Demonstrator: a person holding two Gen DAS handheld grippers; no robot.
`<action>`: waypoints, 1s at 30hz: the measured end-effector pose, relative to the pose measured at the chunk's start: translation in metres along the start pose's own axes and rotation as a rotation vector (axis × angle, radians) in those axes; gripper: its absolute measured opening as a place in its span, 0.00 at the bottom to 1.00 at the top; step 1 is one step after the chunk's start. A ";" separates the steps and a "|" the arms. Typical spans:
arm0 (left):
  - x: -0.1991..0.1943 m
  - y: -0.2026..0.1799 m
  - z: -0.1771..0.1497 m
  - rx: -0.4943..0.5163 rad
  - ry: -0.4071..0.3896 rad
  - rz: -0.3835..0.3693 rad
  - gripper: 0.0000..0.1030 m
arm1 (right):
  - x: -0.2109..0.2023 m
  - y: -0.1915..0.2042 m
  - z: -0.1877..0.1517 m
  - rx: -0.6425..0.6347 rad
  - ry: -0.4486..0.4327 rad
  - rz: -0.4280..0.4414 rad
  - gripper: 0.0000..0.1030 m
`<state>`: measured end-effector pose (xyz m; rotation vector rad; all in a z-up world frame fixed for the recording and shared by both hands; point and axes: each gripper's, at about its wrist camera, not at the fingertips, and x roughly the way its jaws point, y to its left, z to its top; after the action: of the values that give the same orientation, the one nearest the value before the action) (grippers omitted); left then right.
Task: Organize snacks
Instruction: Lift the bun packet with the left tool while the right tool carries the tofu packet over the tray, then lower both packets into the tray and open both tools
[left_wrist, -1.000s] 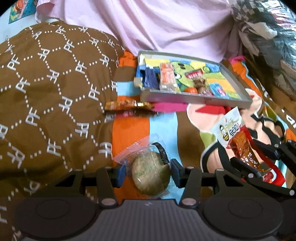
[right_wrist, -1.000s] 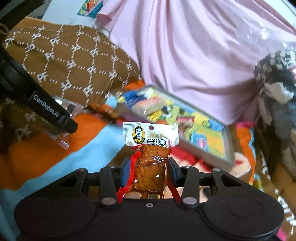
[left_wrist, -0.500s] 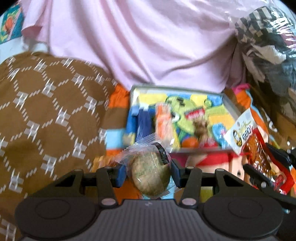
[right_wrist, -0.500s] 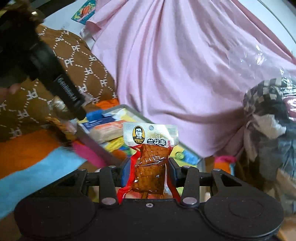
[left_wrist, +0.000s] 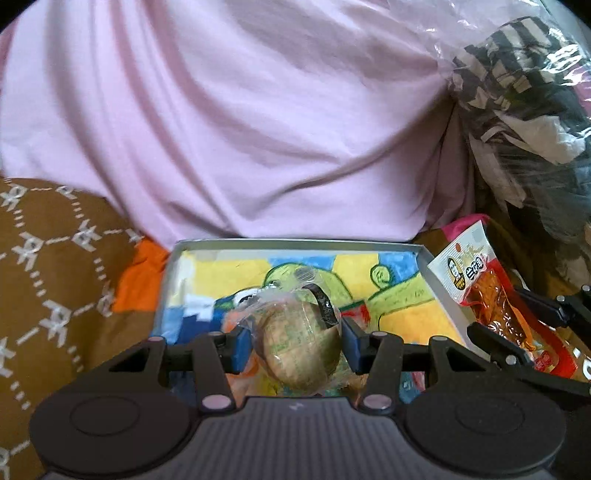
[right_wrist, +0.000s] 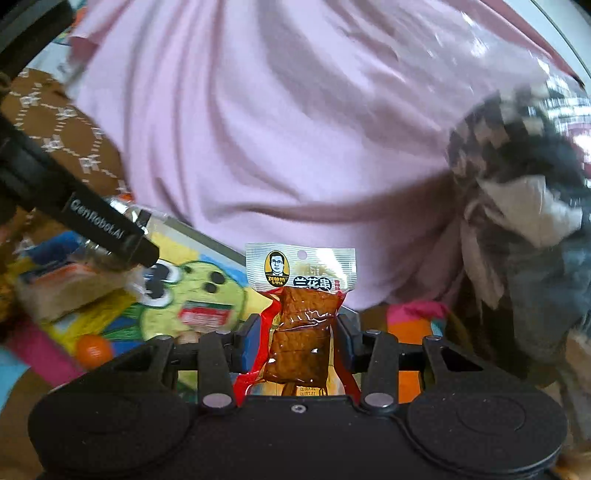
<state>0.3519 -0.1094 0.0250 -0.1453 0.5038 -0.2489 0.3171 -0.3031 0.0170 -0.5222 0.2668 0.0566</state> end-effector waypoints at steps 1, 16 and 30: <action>0.008 -0.001 0.001 0.001 0.004 -0.005 0.52 | 0.006 -0.001 -0.003 0.009 0.004 -0.007 0.43; 0.070 -0.012 -0.022 0.044 0.097 -0.002 0.52 | 0.057 0.004 -0.036 0.096 0.119 0.006 0.45; 0.065 -0.012 -0.014 0.007 0.131 0.024 0.71 | 0.052 -0.017 -0.040 0.318 0.151 0.073 0.79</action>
<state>0.3979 -0.1392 -0.0149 -0.1161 0.6340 -0.2374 0.3599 -0.3389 -0.0222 -0.2006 0.4338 0.0449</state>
